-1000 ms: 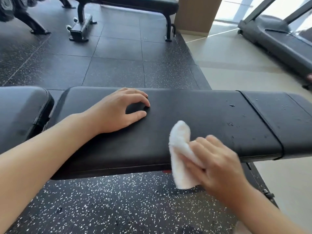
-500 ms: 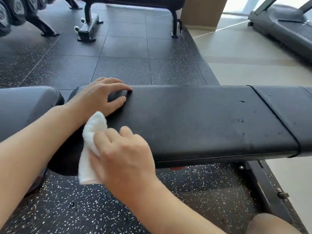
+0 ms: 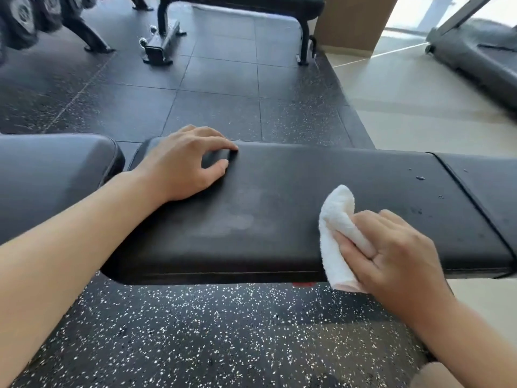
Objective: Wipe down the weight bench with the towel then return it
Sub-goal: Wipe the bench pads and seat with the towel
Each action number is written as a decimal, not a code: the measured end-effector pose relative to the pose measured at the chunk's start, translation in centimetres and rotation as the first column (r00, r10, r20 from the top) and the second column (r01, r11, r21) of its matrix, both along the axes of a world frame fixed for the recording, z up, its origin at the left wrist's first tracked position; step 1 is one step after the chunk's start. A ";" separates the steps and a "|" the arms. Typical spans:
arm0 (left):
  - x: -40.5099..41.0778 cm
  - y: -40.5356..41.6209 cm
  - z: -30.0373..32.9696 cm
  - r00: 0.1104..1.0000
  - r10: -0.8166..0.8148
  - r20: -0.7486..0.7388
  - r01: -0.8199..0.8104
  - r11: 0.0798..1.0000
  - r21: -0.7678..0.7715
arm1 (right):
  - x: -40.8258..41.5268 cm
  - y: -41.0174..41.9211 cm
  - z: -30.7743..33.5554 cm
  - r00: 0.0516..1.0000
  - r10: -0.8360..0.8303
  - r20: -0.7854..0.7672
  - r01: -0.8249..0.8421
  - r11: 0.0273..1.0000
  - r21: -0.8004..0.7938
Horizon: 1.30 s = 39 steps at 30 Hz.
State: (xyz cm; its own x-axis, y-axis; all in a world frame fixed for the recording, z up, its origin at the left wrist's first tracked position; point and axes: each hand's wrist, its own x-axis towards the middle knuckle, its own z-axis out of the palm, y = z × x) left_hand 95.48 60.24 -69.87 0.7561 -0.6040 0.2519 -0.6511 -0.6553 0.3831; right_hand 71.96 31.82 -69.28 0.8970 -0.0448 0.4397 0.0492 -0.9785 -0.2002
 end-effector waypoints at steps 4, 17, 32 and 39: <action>0.4 0.2 -0.2 0.999 -0.007 -0.042 0.006 1.000 -0.017 | 3.7 8.0 0.2 0.979 0.205 0.016 -0.205 0.979 -0.022; 1.2 0.6 -0.6 0.994 0.095 -0.060 -0.105 0.977 -0.187 | 21.5 1.5 1.3 0.968 -0.068 -0.239 0.062 0.997 -0.036; 1.2 0.4 -0.5 0.995 0.101 0.017 -0.098 0.987 -0.130 | 11.8 7.1 0.9 0.917 0.376 -0.134 -0.379 0.925 0.003; 0.4 0.2 -0.2 0.991 0.125 0.039 -0.121 0.988 -0.091 | 20.9 -1.2 1.5 0.950 -0.174 -0.257 0.174 0.984 -0.024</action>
State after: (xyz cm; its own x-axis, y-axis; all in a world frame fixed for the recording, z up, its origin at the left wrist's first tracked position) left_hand 95.86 60.41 -70.05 0.8104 -0.4808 0.3349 -0.5850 -0.6966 0.4154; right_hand 92.82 30.65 -67.80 0.9580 -0.2103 0.1952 -0.1751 -0.9674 -0.1828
